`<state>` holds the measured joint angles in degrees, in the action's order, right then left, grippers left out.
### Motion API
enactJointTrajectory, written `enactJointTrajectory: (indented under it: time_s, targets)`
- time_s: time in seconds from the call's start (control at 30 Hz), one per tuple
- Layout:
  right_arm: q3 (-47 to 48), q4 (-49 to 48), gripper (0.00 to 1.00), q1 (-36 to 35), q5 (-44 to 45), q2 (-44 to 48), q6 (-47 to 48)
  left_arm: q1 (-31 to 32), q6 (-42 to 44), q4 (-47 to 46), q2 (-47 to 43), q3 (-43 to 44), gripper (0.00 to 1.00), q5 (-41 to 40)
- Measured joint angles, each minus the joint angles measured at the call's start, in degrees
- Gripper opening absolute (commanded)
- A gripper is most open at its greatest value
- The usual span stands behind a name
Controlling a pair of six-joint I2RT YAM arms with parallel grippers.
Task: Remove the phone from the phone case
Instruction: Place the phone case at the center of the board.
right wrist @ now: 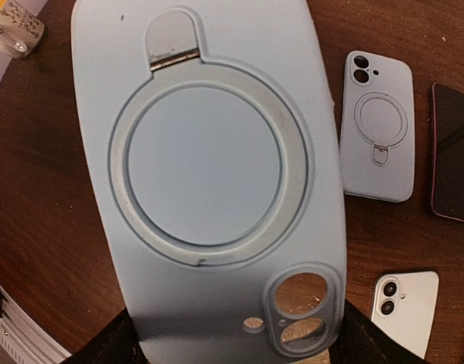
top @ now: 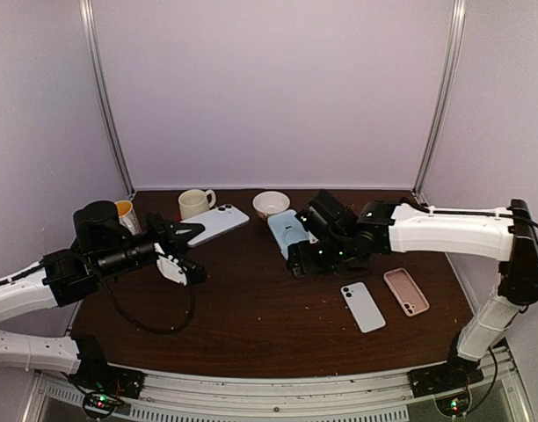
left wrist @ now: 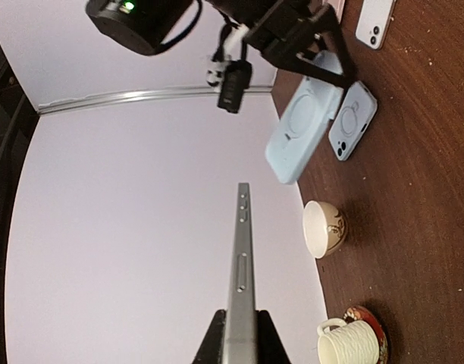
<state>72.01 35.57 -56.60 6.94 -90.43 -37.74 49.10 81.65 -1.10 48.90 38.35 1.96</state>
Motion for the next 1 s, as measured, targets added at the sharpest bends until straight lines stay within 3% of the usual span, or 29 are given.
enactJointTrajectory:
  time_s: [0.2, 0.5, 0.67, 0.9, 1.0]
  targets:
    - [10.97, 2.38, 0.69, 1.62, -2.01, -15.06, -2.01, -0.17, -0.96, -1.46, -0.11, -0.11, 0.00, -2.64]
    - [15.89, 2.23, 0.85, 5.46, -7.76, -24.68, -5.14, -0.42, -1.42, -1.81, -0.02, -0.11, 0.00, -3.52]
    - [16.15, 1.16, 0.99, 7.21, -10.01, -26.84, -5.79, -0.42, -1.66, -1.86, 0.52, -0.11, 0.00, -3.50]
    - [16.48, -0.48, 1.00, 7.78, -13.46, -25.66, -2.49, -0.52, -0.94, -1.44, 3.04, -0.44, 0.00, 0.48]
    - [12.72, -0.74, 1.00, 7.74, -15.96, -19.17, 3.74, -0.55, 0.39, 0.39, 3.41, -0.57, 0.00, 4.11]
